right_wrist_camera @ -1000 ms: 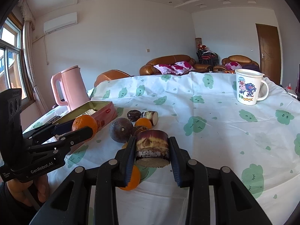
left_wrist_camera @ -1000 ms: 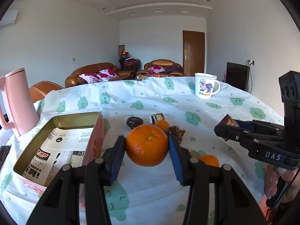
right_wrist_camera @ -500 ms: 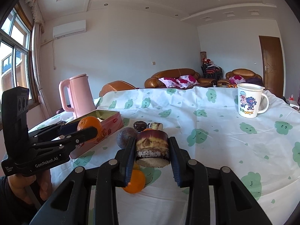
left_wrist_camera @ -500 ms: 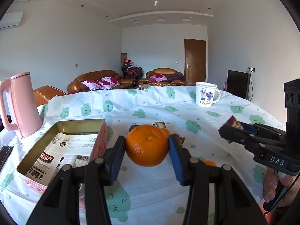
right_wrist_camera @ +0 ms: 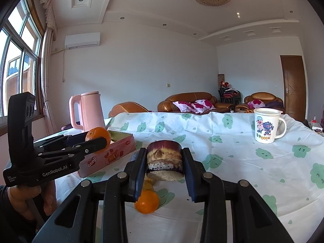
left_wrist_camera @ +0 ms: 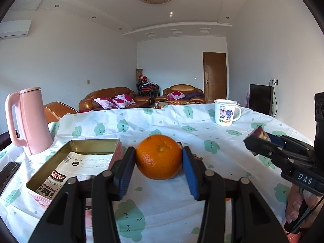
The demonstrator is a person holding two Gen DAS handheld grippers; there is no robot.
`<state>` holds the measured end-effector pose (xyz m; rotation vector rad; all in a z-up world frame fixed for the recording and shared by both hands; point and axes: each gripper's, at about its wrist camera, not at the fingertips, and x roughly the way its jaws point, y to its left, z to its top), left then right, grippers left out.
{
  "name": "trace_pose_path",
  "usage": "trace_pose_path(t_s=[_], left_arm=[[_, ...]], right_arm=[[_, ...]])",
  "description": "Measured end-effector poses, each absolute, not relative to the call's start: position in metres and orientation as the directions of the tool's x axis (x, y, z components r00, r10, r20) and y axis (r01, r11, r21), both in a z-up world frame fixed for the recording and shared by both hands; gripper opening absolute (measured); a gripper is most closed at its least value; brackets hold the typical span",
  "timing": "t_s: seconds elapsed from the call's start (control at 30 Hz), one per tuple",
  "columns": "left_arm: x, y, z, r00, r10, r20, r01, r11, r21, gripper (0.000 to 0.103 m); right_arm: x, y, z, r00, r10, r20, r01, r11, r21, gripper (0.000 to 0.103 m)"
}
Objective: Organize fruits
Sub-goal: 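Carry the orange in the left gripper toward the tin box while the right carries the pastry roll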
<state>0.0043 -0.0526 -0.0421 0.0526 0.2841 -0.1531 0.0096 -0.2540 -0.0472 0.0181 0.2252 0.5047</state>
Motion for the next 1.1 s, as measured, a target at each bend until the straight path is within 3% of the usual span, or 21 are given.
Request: trace_pose_path(t_s=[0.8,1.1], left_arm=[[0.005,-0.039,-0.036,0.946,-0.143,-0.292,0.143,0.989,-0.022,0.048],[0.017,0.018,-0.021,0.931,0.001,-0.365,-0.014,0.999,-0.034,0.048]], right_arm=[[0.006,-0.248,-0.040,0.865,0.449,-0.223,-0.448,0.892,0.059,0.037],[0.038,-0.182,0.010,0.746,0.588,-0.313,-0.581,0.804,0.125,0.037]])
